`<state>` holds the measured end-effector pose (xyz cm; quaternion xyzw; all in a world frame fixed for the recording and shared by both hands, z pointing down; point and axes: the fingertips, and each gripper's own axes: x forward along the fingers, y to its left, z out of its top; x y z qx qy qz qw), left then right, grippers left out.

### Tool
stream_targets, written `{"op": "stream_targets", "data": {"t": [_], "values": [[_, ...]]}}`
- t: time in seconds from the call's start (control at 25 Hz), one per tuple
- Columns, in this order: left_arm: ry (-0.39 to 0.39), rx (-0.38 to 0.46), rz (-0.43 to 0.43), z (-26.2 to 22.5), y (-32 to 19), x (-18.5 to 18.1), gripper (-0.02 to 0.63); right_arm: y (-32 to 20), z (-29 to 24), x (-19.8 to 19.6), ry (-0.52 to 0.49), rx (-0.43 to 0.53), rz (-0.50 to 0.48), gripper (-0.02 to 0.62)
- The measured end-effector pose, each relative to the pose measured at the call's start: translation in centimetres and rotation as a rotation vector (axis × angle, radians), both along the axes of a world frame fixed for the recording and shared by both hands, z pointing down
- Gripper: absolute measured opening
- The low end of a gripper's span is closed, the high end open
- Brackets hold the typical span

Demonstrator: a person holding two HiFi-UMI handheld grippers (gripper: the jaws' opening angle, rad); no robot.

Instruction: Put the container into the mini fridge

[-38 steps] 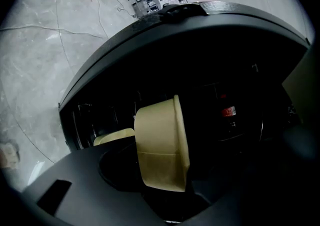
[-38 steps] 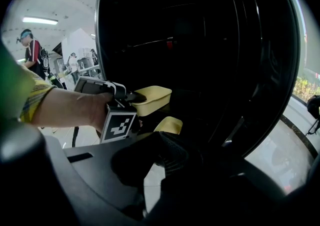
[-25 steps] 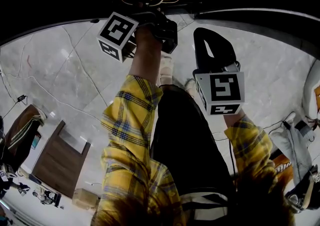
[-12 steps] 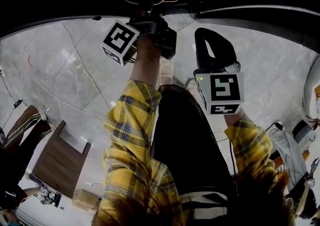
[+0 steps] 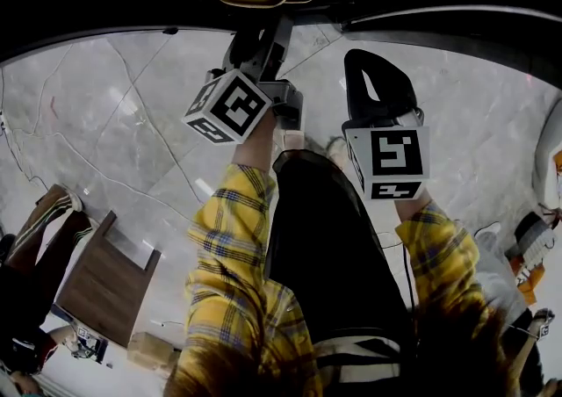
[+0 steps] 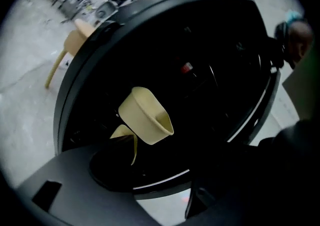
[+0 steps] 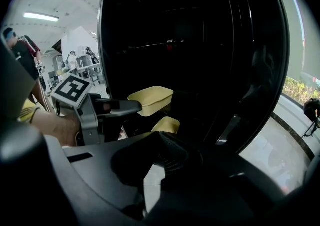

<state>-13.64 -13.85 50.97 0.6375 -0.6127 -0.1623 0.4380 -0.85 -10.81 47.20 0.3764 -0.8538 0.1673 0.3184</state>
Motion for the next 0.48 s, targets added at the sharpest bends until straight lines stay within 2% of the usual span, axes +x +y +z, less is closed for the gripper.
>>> {"op": "stream_targets", "data": {"t": [0.12,0.2,0.36,0.48], "values": [[-0.345,-0.006,0.126,-0.4,0.4,0.4,0.293,0.1,0.1,0.3,0.001,-0.003,0.003,0.028],[-0.525,-0.014,0.162,-0.5,0.5,0.1,0.293,0.2,0.1,0.2,0.0,-0.007,0.003,0.028],[-0.734,-0.052,0.169,-0.3,0.9,-0.9,0.293,0.4,0.3,0.2,0.002,-0.012,-0.001,0.028],[-0.79,-0.059,0.181,-0.1,0.8,-0.9,0.293,0.3,0.5,0.3,0.004,-0.014,0.001,0.028]]}}
